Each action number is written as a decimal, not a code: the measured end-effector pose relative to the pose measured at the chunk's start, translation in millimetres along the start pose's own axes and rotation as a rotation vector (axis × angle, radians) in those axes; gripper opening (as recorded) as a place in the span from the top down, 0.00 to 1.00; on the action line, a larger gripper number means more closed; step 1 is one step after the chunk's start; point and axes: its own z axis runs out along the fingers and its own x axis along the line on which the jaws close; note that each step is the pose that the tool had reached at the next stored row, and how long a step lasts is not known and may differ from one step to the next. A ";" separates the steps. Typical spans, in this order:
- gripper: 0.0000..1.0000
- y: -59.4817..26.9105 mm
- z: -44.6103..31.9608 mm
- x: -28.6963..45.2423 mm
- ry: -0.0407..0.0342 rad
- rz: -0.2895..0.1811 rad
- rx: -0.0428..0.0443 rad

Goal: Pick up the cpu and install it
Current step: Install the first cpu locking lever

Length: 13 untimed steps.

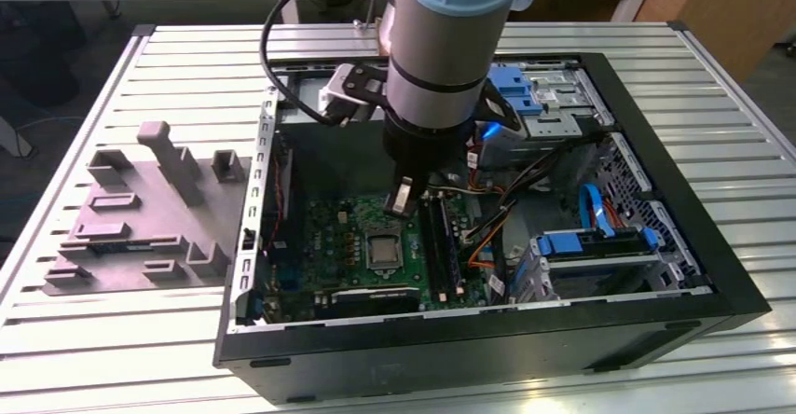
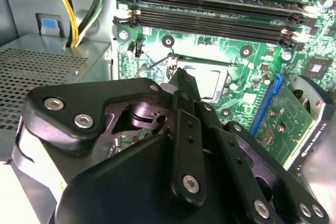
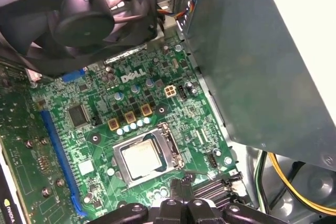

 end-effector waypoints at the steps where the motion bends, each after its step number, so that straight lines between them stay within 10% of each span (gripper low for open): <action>1: 0.89 -0.3 0.0 -0.9 -0.0002 0.000 -0.0001; 13: 0.89 -2.3 2.7 -22.0 -0.0004 0.000 -0.0002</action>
